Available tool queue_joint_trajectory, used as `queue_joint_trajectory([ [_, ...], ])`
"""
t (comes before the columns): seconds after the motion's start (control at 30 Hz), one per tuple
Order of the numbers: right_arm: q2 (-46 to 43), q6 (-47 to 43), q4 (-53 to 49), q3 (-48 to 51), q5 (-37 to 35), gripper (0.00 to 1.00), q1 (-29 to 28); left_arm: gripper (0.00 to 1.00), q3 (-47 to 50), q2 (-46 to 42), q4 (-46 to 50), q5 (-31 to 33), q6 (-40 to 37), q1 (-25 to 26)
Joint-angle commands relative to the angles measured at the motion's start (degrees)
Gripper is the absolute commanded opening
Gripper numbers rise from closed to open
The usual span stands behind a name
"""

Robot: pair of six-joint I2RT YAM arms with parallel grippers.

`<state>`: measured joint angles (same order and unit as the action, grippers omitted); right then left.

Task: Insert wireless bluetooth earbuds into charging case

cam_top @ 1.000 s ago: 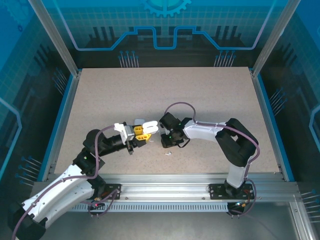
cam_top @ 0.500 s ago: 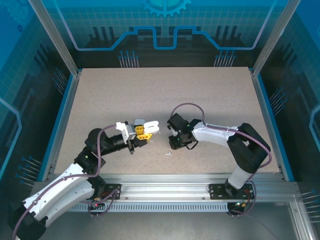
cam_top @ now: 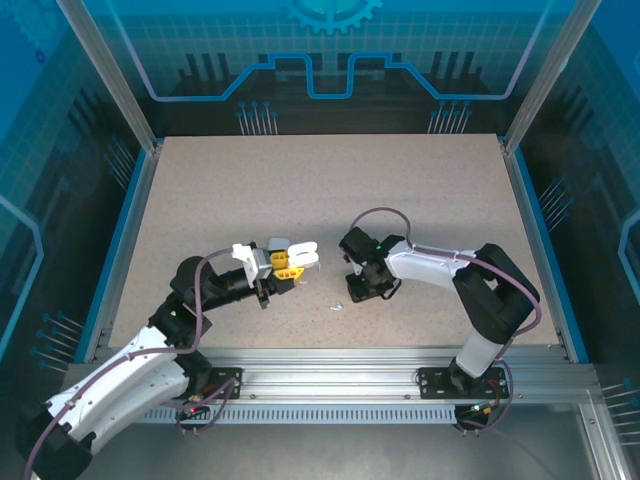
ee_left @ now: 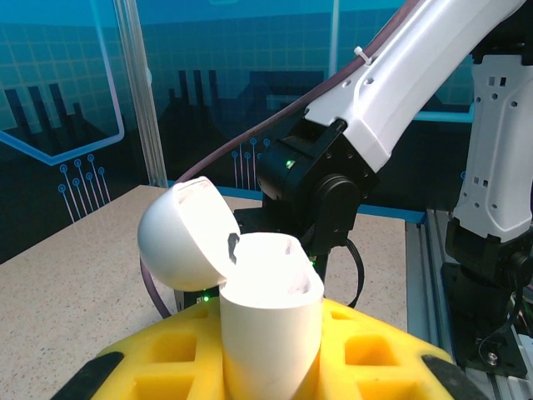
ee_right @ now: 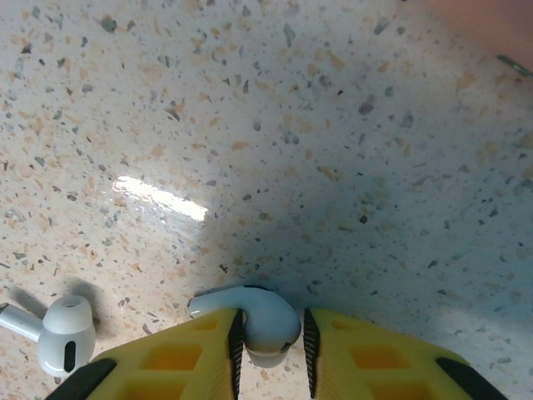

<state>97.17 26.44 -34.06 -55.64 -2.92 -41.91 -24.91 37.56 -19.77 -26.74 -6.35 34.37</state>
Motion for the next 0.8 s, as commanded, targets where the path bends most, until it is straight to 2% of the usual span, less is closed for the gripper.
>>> queue_joint_trajectory([
  [0.0,1.6,-0.73,-1.28,-0.88,0.37,0.3,0.78,0.02,-0.24,0.04,-1.15,0.55,0.37,0.39],
  [0.37,2.54,-1.74,-0.1,-1.49,0.92,0.31,1.22,0.02,-0.5,0.0,-0.8,0.54,0.37,0.38],
  [0.77,4.34,-2.76,1.2,-1.39,2.79,0.27,1.04,0.02,-0.59,-0.19,-0.27,0.55,0.28,0.4],
])
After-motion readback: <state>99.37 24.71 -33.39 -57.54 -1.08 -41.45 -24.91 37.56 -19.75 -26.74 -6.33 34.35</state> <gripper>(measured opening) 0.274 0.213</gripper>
